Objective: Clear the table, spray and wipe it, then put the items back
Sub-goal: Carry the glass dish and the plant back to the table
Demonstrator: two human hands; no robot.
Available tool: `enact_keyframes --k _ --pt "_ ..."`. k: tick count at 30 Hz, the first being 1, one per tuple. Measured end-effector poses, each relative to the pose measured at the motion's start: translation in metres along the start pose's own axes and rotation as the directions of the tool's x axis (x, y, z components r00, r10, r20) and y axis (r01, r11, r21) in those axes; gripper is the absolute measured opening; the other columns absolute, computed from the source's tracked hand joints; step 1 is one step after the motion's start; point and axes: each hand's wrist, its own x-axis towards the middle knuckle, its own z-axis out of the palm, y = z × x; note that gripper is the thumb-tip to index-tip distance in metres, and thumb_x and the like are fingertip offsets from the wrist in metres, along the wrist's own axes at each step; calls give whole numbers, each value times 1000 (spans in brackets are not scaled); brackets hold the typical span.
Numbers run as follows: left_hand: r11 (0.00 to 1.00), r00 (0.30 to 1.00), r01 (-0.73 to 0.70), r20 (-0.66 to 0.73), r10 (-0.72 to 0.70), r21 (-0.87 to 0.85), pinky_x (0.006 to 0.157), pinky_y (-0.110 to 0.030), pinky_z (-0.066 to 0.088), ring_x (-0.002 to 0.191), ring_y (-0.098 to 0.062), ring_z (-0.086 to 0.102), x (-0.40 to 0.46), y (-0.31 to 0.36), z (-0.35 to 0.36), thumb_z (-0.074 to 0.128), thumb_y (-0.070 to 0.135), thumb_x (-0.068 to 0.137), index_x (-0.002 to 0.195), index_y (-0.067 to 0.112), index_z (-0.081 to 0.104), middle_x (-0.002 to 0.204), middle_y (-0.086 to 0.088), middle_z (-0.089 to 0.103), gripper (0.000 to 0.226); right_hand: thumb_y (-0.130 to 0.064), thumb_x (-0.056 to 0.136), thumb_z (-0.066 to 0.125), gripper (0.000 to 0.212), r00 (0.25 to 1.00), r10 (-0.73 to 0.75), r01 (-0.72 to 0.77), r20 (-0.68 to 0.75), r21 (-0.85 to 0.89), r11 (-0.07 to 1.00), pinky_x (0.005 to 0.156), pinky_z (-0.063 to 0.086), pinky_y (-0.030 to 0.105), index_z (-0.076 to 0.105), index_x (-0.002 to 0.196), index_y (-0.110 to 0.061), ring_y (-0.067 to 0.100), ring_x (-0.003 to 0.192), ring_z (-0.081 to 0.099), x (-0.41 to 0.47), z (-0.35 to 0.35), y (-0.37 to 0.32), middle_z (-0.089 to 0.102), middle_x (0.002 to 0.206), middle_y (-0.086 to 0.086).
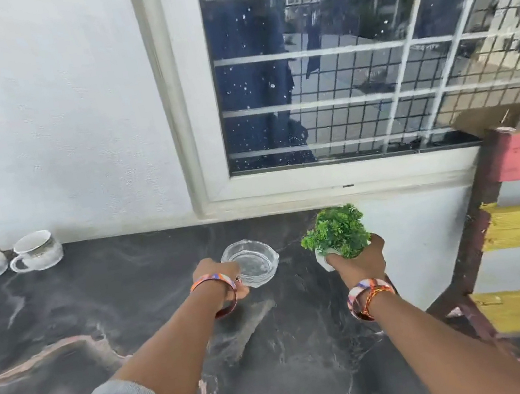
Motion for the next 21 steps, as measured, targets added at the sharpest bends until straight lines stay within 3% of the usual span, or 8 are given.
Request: enact_keyframes --k 3,5,9,12,14,16,18,21 --pt "1000 1000 24 0 -24 -11 70 -44 52 70 -33 49 11 3 -10 54 -7 66 78 -7 51 83 -20 51 13 -6 70 75 73 999 7 -6 -42 19 1000 82 39 26 35 132 -7 26 92 53 -5 19 5 58 120 17" --pt "1000 1000 22 -10 -22 -13 53 -31 51 63 -30 46 14 4 -12 51 -9 72 75 -5 48 76 -16 47 6 -4 71 74 72 998 16 -14 -56 42 999 82 38 26 35 132 -8 22 88 48 -6 28 8 58 121 18" --pt "1000 999 14 -30 -15 -12 33 -14 38 49 -22 37 27 0 -11 50 -7 78 63 4 37 67 -10 38 23 -5 71 75 76 995 18 -13 -96 57 998 82 39 26 34 134 -11 22 88 49 -7 43 19 58 122 18" --pt "1000 999 -18 -35 19 12 36 -19 41 43 -21 43 34 -4 -10 52 -3 83 62 3 37 60 -12 43 27 -3 71 73 82 992 27 -21 -126 47 999 84 40 28 28 139 -13 27 95 54 -9 51 28 57 122 18" --pt "990 996 -71 -38 76 120 44 -27 46 43 -24 50 37 -6 -10 55 7 86 60 3 40 57 -17 52 30 -2 68 74 93 987 26 -24 -160 15 1000 94 42 35 22 143 -16 35 110 55 -9 56 35 54 126 18" --pt "895 981 -161 -29 190 416 60 -33 52 62 -31 58 34 -5 -13 57 25 86 71 1 53 79 -22 66 29 -6 62 77 100 977 13 -25 -214 -54 998 103 40 49 21 144 -19 39 117 51 -8 61 41 52 128 19" --pt "666 933 -219 -46 356 713 74 -34 47 92 -34 61 27 -3 -16 55 37 86 98 3 59 106 -17 63 36 -13 63 78 97 966 -4 -25 -257 -110 994 104 35 57 24 143 -17 39 120 49 -7 63 44 56 126 17" --pt "488 848 -369 72 525 791 90 -40 46 121 -31 48 18 -4 -17 61 47 80 122 13 48 131 -10 47 56 -19 69 78 89 961 -24 -17 -275 -148 989 106 31 59 28 142 -13 39 122 48 -1 64 47 59 125 15"
